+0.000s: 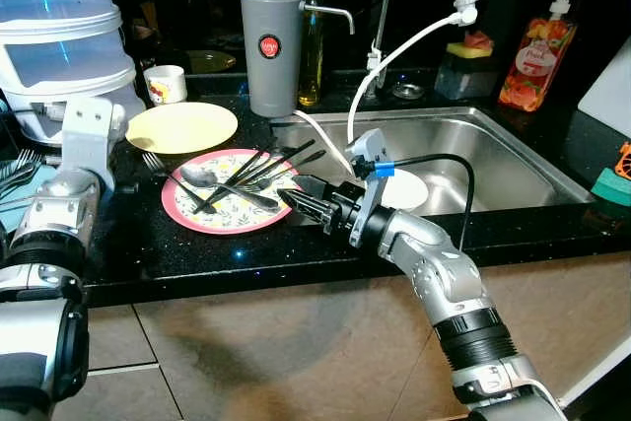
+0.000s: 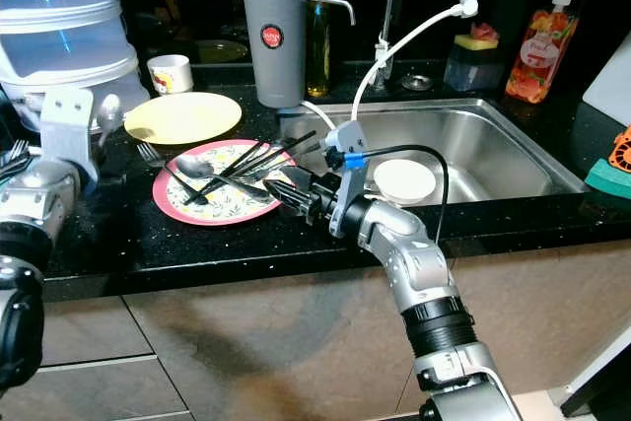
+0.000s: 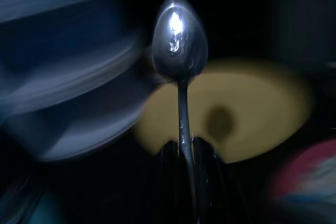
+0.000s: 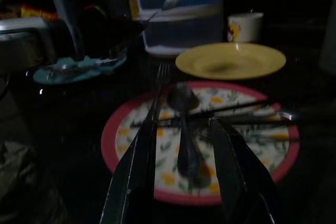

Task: Kitchen organization

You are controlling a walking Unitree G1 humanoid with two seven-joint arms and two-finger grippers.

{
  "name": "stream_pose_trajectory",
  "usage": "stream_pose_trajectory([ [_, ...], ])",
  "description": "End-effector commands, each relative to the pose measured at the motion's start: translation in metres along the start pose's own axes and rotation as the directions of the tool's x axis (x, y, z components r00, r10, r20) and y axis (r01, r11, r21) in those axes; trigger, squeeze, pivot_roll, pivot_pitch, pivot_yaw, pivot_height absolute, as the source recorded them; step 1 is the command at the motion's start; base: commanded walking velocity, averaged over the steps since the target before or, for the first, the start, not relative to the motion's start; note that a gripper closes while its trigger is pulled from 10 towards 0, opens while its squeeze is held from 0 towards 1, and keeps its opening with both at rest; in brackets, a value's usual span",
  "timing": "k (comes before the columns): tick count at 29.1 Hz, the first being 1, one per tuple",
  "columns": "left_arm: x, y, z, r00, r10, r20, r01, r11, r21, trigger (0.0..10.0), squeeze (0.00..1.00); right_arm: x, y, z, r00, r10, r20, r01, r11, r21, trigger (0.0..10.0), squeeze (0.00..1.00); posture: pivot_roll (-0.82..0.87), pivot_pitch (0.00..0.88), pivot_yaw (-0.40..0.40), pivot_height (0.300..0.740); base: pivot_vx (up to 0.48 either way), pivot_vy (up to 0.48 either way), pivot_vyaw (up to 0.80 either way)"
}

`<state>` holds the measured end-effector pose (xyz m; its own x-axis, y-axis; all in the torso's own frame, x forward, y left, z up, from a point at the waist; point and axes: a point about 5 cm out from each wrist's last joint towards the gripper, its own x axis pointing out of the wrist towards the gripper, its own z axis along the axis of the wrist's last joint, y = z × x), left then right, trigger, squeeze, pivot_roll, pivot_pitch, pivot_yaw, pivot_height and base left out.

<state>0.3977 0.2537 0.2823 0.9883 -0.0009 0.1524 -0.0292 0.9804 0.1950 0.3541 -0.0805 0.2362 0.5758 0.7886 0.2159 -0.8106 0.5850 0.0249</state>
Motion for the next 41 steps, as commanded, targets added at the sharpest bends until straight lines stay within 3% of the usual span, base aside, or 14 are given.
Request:
stream_pose_trajectory([
  [1, -0.007, -0.035, 0.024, 0.946, -0.233, 0.227, 0.246, 0.969, -0.033, 0.0, 0.0, 0.004, -0.001, 0.012, 0.996, -0.045, 0.081, 0.04, 0.997, 0.066, 10.0, 0.0, 0.06, 0.039, 0.003, 0.74, 0.0, 0.0, 0.0],
  [2, -0.007, -0.035, 0.024, 0.946, -0.233, 0.227, 0.246, 0.969, -0.033, 0.0, 0.0, 0.004, -0.001, 0.012, 0.996, -0.045, 0.081, 0.04, 0.997, 0.066, 10.0, 0.0, 0.06, 0.039, 0.003, 0.74, 0.0, 0.0, 0.0],
  [5, -0.021, -0.064, 0.022, 0.863, -0.424, 0.274, 0.414, 0.905, 0.096, 0.0, 0.0, 0.008, -0.002, 0.021, 0.98, -0.124, 0.157, 0.099, 0.983, 0.155, 10.0, 0.0, 0.06, 0.039, 0.003, 0.74, 0.0, 0.0, 0.0],
  [6, -0.029, -0.078, 0.013, 0.826, -0.511, 0.236, 0.472, 0.857, 0.206, 0.0, 0.0, 0.01, -0.003, 0.025, 0.964, -0.185, 0.189, 0.144, 0.967, 0.21, 10.0, 1.0, 0.06, 0.039, 0.003, 0.74, 0.0, 0.0, 0.0],
  [8, -0.038, -0.092, -0.003, 0.805, -0.572, 0.156, 0.498, 0.795, 0.348, 0.0, 0.0, 0.015, -0.002, 0.03, 0.944, -0.248, 0.218, 0.186, 0.945, 0.271, 10.0, 1.0, 0.05, 0.04, 0.009, 0.74, 0.0, 0.0, 0.0],
  [18, -0.054, -0.102, -0.011, 0.795, -0.576, 0.189, 0.508, 0.804, 0.31, 0.0, 0.0, 0.025, 0.009, 0.037, 0.935, -0.257, 0.242, 0.166, 0.925, 0.341, 10.0, 1.0, 0.05, 0.029, 0.007, 0.74, 0.0, 0.0, 0.0],
  [19, -0.056, -0.104, -0.01, 0.79, -0.582, 0.194, 0.514, 0.801, 0.308, 0.0, 0.0, 0.026, 0.011, 0.037, 0.938, -0.253, 0.238, 0.162, 0.924, 0.345, 10.0, 0.19, 0.05, 0.024, 0.007, 0.74, 0.0, 0.0, 0.0],
  [20, -0.058, -0.105, -0.01, 0.786, -0.585, 0.201, 0.52, 0.801, 0.297, 0.0, 0.0, 0.027, 0.012, 0.036, 0.94, -0.25, 0.232, 0.16, 0.924, 0.347, 10.0, 0.19, 0.05, 0.02, 0.006, 0.74, 0.0, 0.0, 0.0],
  [21, -0.061, -0.108, -0.009, 0.778, -0.591, 0.214, 0.529, 0.8, 0.285, 0.0, 0.0, 0.029, 0.013, 0.036, 0.942, -0.248, 0.224, 0.159, 0.923, 0.351, 10.0, 0.0, 0.05, 0.019, 0.005, 0.74, 0.0, 0.0, 0.0],
  [24, -0.065, -0.112, -0.006, 0.757, -0.609, 0.239, 0.553, 0.791, 0.262, 0.0, 0.0, 0.03, 0.014, 0.034, 0.945, -0.247, 0.214, 0.16, 0.921, 0.357, 10.0, 0.0, 0.05, 0.017, 0.003, 0.74, 0.0, 0.0, 0.0],
  [25, -0.071, -0.118, -0.008, 0.728, -0.646, 0.231, 0.588, 0.761, 0.276, 0.0, 0.0, 0.031, 0.015, 0.033, 0.947, -0.249, 0.204, 0.162, 0.916, 0.366, 10.0, 0.0, 0.05, 0.015, 0.002, 0.74, 0.0, 0.0, 0.0],
  [31, -0.077, -0.123, -0.011, 0.71, -0.668, 0.224, 0.614, 0.742, 0.268, 0.0, 0.0, 0.032, 0.017, 0.033, 0.948, -0.249, 0.199, 0.157, 0.908, 0.387, 10.0, 0.0, 0.05, 0.014, 0.005, 0.74, 0.0, 0.0, 0.0],
  [32, -0.077, -0.123, -0.01, 0.711, -0.667, 0.224, 0.614, 0.743, 0.265, 0.0, 0.0, 0.032, 0.017, 0.033, 0.946, -0.253, 0.202, 0.156, 0.903, 0.4, 0.0, 0.0, 0.05, 0.015, 0.005, 0.74, 0.0, 0.0, 0.0],
  [41, -0.076, -0.119, -0.01, 0.741, -0.638, 0.208, 0.591, 0.767, 0.25, 0.0, 0.0, 0.03, 0.014, 0.034, 0.942, -0.262, 0.209, 0.154, 0.892, 0.424, 0.0, 0.0, 0.05, 0.021, 0.006, 0.74, 0.0, 0.0, 0.0],
])
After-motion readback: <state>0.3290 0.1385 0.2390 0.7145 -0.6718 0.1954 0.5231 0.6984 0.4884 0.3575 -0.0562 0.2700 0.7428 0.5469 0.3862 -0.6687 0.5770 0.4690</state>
